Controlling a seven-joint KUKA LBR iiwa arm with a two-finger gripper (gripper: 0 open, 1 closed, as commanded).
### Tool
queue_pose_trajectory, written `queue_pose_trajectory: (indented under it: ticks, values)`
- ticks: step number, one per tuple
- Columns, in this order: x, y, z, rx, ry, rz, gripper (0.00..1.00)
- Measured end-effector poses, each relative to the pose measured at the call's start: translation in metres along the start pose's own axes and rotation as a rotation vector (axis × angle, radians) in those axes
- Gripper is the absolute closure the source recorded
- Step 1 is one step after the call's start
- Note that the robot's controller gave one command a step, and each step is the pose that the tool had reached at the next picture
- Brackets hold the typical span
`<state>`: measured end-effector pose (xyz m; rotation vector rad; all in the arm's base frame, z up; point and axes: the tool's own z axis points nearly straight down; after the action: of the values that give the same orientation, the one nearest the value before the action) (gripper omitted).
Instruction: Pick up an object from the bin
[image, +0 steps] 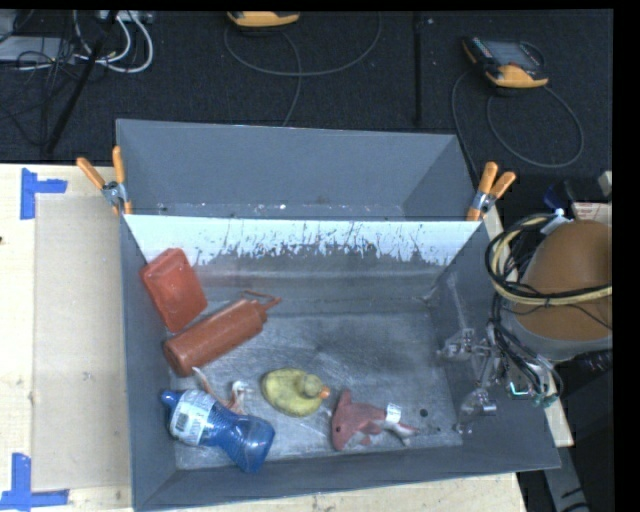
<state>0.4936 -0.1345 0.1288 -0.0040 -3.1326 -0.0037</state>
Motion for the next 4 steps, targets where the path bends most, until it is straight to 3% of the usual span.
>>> queue_pose_trajectory:
  ticks: [1, 2, 3, 4]
  values:
    - [-0.002, 0.0, -0.004, 0.002, -0.007, -0.004, 0.0]
    - [0.013, 0.064, 0.045, 0.003, -0.008, -0.131, 0.0]
    - [0.021, 0.074, 0.009, 0.001, -0.005, -0.035, 0.0]
    - [0.021, 0.125, 0.029, 0.001, -0.004, -0.098, 0.0]
